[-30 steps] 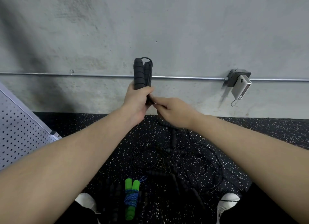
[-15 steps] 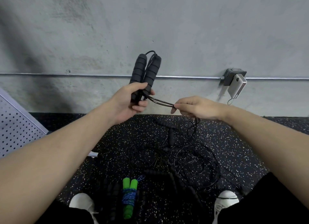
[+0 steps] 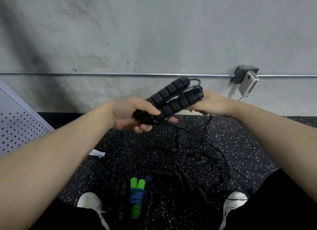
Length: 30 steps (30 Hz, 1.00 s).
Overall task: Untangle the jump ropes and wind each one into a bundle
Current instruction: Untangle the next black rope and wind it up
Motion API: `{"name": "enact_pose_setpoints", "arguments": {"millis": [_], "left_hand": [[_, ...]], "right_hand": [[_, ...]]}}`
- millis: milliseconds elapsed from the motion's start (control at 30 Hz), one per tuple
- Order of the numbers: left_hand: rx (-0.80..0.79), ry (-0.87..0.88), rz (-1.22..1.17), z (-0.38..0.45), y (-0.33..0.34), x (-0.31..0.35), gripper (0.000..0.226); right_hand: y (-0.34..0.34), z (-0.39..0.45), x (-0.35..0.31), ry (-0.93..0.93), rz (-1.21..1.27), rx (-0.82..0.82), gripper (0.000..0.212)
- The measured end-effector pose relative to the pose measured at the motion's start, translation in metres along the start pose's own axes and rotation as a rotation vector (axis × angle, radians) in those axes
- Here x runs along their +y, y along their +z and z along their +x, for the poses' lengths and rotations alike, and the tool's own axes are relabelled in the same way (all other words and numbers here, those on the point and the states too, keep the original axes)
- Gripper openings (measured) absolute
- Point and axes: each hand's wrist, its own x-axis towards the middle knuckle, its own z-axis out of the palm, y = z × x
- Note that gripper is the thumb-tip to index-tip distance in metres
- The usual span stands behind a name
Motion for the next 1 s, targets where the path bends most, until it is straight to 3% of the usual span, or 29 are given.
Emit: {"name": "enact_pose_setpoints", "arguments": {"millis": [67,167,267,567,700,800,867,1000], "left_hand": [[-0.055,-0.044,0.123,0.004,0.002,0.0,0.069],[-0.029,-0.109,0.31,0.013,0.012,0.0,0.056],[0.07,-0.22,0.435,0.022,0.02,-0.006,0.042],[0.394,-0.361,0.513,0.043,0.014,-0.023,0.053],[0.499,-0.384,0.588,0.052,0.006,-0.024,0.04],[0.558,-0.324,0.485,0.051,-0.002,-0.021,0.022],[0.633,-0.257,0.304,0.049,-0.011,-0.024,0.021],[0.769,-0.077,0.083,0.049,-0.019,-0.029,0.027]], "right_hand": [[-0.001,0.003,0.001,-0.002,-0.03,0.059,0.028],[0.0,0.007,-0.002,0.023,-0.031,0.074,0.015],[0.005,0.008,-0.009,0.033,-0.016,0.089,0.015],[0.031,0.023,-0.037,-0.081,-0.042,0.236,0.015],[0.044,0.025,-0.05,-0.122,-0.073,0.266,0.021],[0.049,0.022,-0.06,-0.14,-0.151,0.233,0.027],[0.051,0.018,-0.064,-0.119,-0.196,0.21,0.047],[0.054,0.016,-0.062,0.012,-0.228,0.162,0.046]]}}
